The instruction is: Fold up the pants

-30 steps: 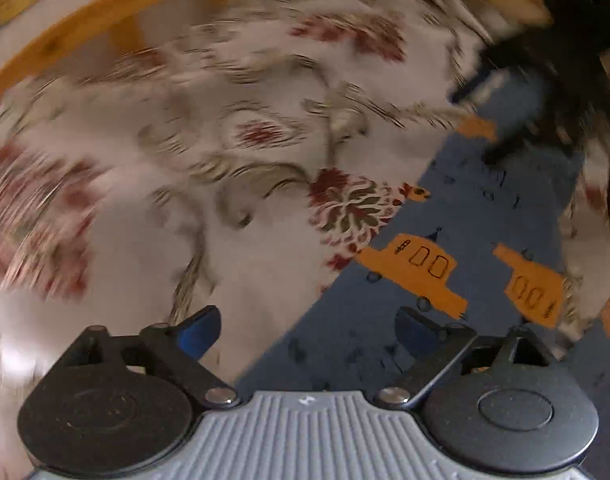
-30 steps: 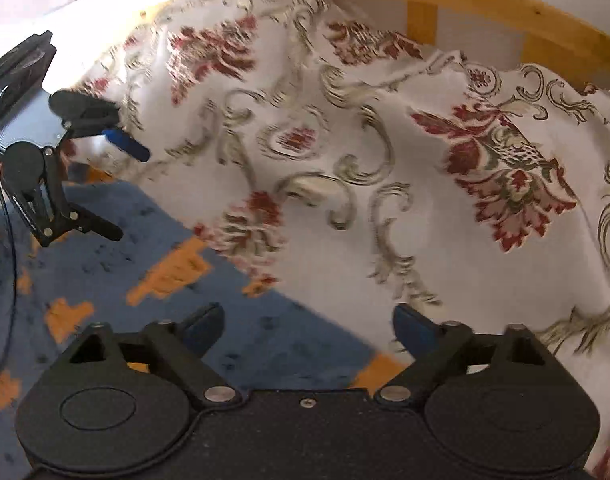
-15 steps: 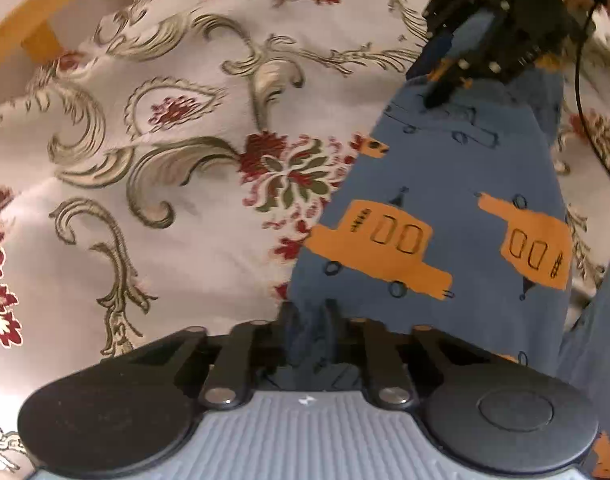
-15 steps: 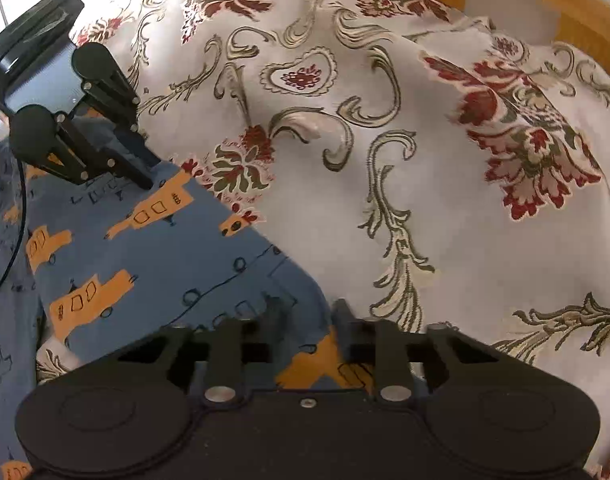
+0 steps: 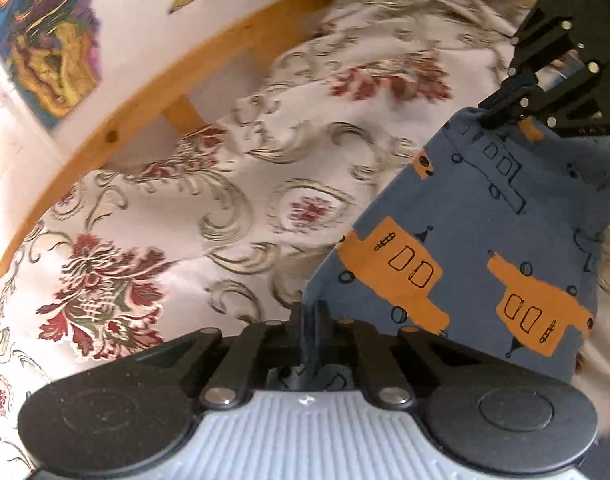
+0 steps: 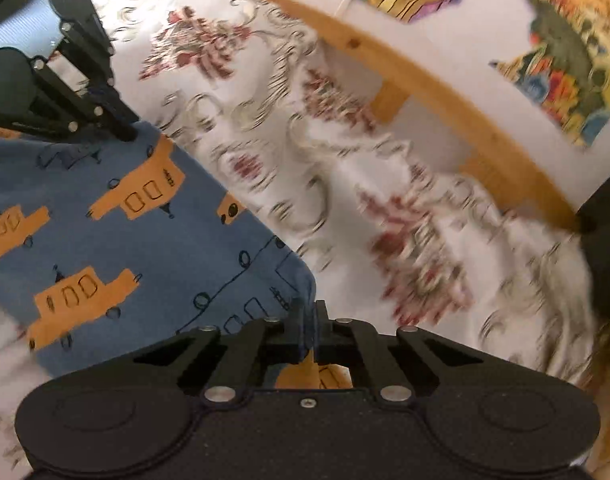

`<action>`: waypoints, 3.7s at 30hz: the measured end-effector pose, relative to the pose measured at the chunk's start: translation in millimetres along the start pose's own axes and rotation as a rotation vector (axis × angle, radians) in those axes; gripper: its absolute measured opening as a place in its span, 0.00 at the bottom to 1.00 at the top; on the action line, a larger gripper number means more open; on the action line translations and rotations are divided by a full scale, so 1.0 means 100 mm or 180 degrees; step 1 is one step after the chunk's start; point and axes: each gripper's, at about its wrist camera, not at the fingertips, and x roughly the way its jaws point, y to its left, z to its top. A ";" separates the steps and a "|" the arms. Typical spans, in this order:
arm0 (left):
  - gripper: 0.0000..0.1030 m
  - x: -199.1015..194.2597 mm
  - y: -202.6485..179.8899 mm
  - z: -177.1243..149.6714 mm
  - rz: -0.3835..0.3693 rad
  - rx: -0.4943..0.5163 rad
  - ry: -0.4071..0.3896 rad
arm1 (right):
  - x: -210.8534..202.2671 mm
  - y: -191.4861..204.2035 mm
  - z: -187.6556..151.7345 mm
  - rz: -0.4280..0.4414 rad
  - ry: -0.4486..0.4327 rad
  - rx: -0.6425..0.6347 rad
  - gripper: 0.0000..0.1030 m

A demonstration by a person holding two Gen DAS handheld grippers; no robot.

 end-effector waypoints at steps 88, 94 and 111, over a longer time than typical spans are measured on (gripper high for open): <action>0.07 -2.05 -0.57 -2.42 0.0589 0.0569 -0.0170 | -1.87 2.95 -0.44 0.0487 -0.0306 -0.0644 0.00; 0.41 -2.04 -0.66 -2.49 0.0692 0.0521 -0.0157 | -1.82 2.97 -0.48 0.0437 -0.0330 -0.0426 0.24; 0.12 -1.92 -0.93 -2.45 0.0645 0.1019 -0.0014 | -1.78 3.03 -0.67 0.0138 -0.0475 -0.1013 0.28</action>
